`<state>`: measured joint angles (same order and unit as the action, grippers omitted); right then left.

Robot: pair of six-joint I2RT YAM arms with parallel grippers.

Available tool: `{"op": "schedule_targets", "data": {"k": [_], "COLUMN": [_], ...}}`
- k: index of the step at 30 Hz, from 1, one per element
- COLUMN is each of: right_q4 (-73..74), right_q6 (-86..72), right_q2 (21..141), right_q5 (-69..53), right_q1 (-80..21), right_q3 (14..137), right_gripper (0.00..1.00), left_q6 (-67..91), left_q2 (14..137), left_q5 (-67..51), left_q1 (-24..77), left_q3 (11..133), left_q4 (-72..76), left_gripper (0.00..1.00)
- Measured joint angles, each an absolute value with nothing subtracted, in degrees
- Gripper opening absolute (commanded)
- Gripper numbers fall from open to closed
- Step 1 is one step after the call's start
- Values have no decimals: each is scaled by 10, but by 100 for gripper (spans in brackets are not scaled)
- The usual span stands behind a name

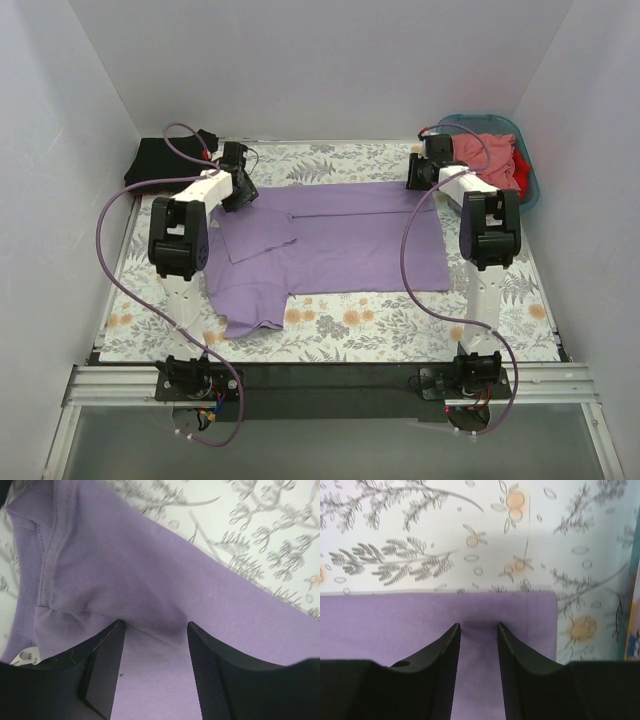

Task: Fold and stack the t-shirts
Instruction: Fold the tshirt

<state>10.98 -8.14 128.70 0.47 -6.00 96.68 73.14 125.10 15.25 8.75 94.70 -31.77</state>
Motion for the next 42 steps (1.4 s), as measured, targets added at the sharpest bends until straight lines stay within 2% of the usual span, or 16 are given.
{"op": "schedule_targets", "data": {"k": [3,5,10,14,21,27,31,35,42], "right_q4": [120,124,135,136,134,139,149,157,149], "right_q6": [-70,-64,-59,-60,-78,-93,-102,-105,-106], "right_q2": [1309,1310,1285,1195,1011,926,904,884,874], "right_q5": [-9,-20,-56,-79,-113,-118,-122,-121,-127], "right_q1": [-58,-57,-57,-57,-62,-76,-81,-80,-80], "right_q3": [1006,1014,1002,911,733,590,523,491,486], "right_gripper": [42,43,45,47,47,47,47,47,46], "left_q6": [727,723,722,724,734,757,780,794,807], "left_q2": [1269,1270,1244,1140,891,775,729,695,703], "left_q5": [152,152,154,162,169,156,156,151,134], "left_q1": [88,88,87,87,87,87,81,54,16], "left_q3": [977,981,961,883,704,537,477,449,399], "left_q4": [-321,-324,-329,-339,-341,-369,-410,-415,-393], "left_gripper": [56,63,64,64,63,63,63,59,41]}}
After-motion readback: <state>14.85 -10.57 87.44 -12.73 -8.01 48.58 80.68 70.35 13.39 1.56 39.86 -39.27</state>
